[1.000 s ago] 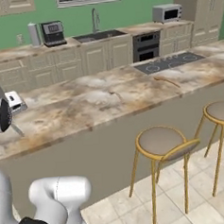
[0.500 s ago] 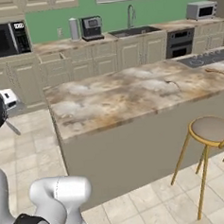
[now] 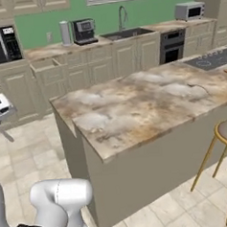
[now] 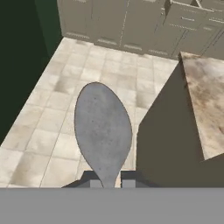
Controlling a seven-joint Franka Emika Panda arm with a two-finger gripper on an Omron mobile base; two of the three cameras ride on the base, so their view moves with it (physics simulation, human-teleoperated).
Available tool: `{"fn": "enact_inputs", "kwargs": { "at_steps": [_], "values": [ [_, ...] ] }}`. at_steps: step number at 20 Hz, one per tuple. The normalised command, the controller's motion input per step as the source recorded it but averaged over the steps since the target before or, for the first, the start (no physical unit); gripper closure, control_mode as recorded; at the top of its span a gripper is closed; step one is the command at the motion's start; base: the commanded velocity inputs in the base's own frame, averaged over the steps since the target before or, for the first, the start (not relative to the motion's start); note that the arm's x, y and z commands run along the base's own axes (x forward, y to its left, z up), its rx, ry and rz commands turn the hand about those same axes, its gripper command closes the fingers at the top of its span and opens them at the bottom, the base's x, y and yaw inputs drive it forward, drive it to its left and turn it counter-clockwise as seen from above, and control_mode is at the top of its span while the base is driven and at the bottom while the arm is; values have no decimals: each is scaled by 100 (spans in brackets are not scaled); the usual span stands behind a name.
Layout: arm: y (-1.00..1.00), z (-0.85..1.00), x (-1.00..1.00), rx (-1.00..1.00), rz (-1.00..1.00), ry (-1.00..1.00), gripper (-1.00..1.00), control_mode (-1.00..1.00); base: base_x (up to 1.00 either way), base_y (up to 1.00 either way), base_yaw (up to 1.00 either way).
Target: Pick up the metallic utensils from the counter and place them in the open drawer. Make sure not to pick up any wooden utensils.
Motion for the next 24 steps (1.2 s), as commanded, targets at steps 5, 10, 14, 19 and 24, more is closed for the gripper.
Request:
{"fn": "enact_inputs", "kwargs": {
  "at_steps": [5,10,14,19,24],
  "values": [
    [0,0,0,0,0,0,100,100,100,100,-37],
    [0,0,0,0,0,0,100,100,100,100,-39],
    [0,0,0,0,0,0,100,100,100,100,-35],
    [0,0,0,0,0,0,100,100,86,100,-27],
    [0,0,0,0,0,0,100,100,-6,100,1]
  ]
}}
